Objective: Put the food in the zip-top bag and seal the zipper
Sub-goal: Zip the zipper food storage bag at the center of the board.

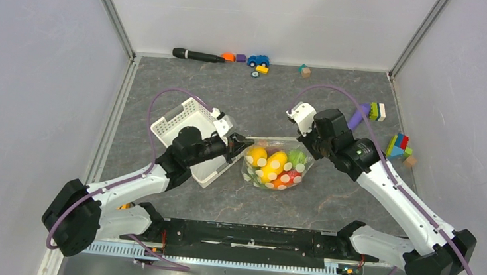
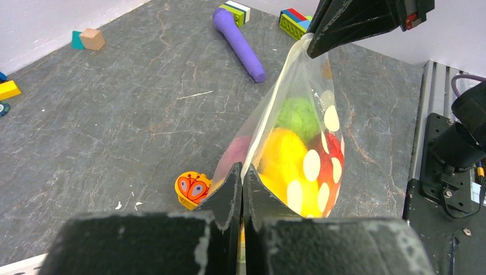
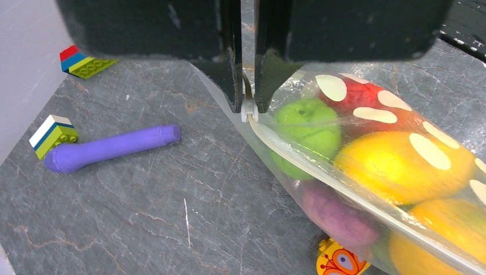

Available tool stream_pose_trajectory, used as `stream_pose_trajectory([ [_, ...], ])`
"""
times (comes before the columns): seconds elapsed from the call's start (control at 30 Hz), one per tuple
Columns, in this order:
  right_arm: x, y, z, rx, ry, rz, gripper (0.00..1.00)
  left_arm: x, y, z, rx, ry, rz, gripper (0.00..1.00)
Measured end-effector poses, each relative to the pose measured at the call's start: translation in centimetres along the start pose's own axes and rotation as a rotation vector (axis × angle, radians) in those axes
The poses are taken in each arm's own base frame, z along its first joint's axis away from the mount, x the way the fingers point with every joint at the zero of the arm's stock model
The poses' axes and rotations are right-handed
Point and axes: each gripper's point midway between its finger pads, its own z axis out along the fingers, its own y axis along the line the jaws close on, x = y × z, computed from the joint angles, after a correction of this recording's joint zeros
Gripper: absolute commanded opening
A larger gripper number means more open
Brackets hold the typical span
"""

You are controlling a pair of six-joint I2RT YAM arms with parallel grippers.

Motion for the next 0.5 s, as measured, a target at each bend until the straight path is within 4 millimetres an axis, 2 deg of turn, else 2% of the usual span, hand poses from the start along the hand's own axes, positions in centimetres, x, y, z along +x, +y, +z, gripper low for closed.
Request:
stream_pose_trajectory([
  [0.27, 0.5, -0.6, 0.0, 0.023, 0.018, 0.006, 0.0, 0.0, 0.1, 0.0, -0.005, 0.0, 0.0, 0.02],
  [0.5, 1.7, -1.0, 0.2, 0.046, 0.047, 0.004, 0.0, 0.1, 0.1, 0.0, -0.006, 0.005, -0.001, 0.02],
])
